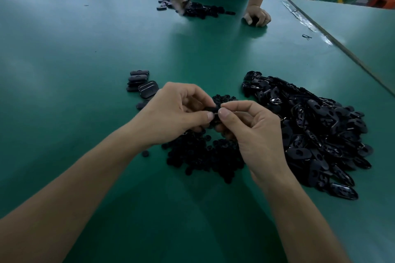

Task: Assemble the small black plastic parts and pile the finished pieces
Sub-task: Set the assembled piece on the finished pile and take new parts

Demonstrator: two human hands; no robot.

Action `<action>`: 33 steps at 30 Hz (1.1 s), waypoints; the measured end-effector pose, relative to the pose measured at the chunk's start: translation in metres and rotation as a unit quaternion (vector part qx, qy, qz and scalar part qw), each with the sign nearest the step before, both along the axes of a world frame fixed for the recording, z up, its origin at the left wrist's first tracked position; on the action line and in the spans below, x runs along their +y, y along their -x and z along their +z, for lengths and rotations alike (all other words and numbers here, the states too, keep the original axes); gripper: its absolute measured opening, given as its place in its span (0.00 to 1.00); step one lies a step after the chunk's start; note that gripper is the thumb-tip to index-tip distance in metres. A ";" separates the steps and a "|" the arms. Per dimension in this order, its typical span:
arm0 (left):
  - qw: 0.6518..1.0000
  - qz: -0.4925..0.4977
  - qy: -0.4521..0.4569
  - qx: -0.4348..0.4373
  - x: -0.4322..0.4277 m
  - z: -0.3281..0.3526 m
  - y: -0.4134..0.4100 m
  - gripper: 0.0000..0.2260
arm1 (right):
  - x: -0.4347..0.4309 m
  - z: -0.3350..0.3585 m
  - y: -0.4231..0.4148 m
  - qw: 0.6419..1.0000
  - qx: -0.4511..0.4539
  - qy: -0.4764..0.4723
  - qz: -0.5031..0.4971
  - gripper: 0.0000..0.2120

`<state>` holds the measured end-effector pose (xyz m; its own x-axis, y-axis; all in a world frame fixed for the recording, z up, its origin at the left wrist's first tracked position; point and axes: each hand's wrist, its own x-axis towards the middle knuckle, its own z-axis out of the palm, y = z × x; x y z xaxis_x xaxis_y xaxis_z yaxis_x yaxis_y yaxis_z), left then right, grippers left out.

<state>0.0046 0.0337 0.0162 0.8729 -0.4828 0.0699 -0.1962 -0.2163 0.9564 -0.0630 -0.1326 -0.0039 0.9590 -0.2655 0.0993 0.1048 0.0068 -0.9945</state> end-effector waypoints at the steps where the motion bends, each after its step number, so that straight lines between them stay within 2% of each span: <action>1: 1.000 -0.002 0.003 0.001 0.000 0.000 0.001 0.06 | 0.000 0.000 0.000 1.000 -0.005 0.004 -0.002 0.03; 10: 1.000 0.013 0.017 0.003 -0.002 0.002 0.004 0.05 | -0.002 -0.003 0.000 0.999 -0.007 0.029 -0.019 0.03; 12: 1.000 0.016 0.019 0.004 -0.001 0.003 0.004 0.06 | -0.002 -0.003 -0.001 0.997 -0.006 0.061 -0.036 0.04; 14: 1.000 0.019 0.016 0.007 0.000 0.004 0.004 0.06 | -0.002 -0.006 -0.001 0.989 -0.001 0.132 -0.070 0.06; 17: 0.999 0.023 0.019 0.018 0.001 0.006 0.004 0.06 | 0.000 -0.009 -0.002 0.954 -0.003 0.286 -0.090 0.08; 20: 0.999 0.025 0.025 0.025 0.001 0.008 0.005 0.05 | 0.003 -0.012 -0.001 0.891 0.018 0.452 -0.036 0.07; 23: 0.999 0.029 0.020 0.022 0.001 0.009 0.004 0.05 | 0.008 -0.013 -0.002 0.847 0.038 0.531 0.010 0.12; 25: 0.999 0.035 0.019 0.024 0.001 0.010 0.004 0.05 | 0.010 -0.012 -0.002 0.837 0.038 0.546 0.014 0.13; 33: 0.997 0.068 0.026 0.028 0.001 0.008 0.001 0.04 | 0.010 -0.009 -0.002 0.854 0.046 0.518 -0.018 0.09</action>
